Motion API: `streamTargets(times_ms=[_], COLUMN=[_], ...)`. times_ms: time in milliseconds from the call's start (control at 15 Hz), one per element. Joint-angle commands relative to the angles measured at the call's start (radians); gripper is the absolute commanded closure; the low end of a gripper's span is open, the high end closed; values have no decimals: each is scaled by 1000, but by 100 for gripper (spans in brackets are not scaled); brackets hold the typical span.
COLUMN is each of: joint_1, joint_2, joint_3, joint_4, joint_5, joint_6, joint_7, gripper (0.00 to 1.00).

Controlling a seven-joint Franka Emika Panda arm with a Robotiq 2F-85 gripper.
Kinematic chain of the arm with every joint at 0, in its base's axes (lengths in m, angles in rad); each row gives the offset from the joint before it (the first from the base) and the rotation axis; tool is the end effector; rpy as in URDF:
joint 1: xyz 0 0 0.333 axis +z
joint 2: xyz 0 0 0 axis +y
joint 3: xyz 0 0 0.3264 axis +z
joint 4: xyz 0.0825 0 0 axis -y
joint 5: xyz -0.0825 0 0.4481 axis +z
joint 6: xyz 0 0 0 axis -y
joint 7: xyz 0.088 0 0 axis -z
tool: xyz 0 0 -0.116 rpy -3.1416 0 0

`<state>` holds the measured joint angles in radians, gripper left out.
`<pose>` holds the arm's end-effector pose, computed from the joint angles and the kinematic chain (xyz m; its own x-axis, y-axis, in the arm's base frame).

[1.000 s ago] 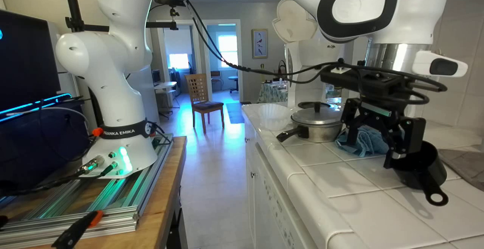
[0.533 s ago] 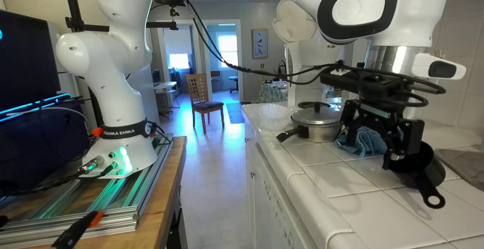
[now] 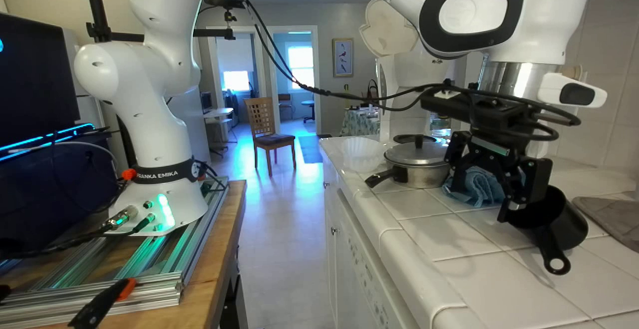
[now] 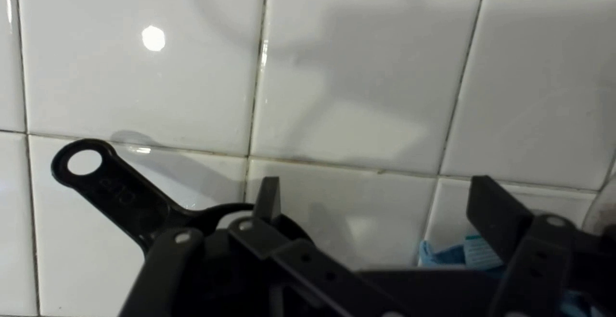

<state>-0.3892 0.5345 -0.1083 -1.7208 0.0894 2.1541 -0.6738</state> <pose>0.6308 -0.3319 0.2300 0.9882 0.1374 -0.0671 0.1325 -0.9886 -0.0719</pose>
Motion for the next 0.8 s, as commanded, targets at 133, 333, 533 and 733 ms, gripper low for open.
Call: streamTargets(times_ms=[133,333,533,733], joint_1=[4,4,2,2], joint_2=[13,15,14,0], joint_3=[-6,-5,-4,0], joint_4=[28,29,28,26], joint_5=[-25,-24,-19,-16], joint_6=[-43,-44,-35,-13], joint_7=[15,14,11,3], gripper=[0,0,0,0])
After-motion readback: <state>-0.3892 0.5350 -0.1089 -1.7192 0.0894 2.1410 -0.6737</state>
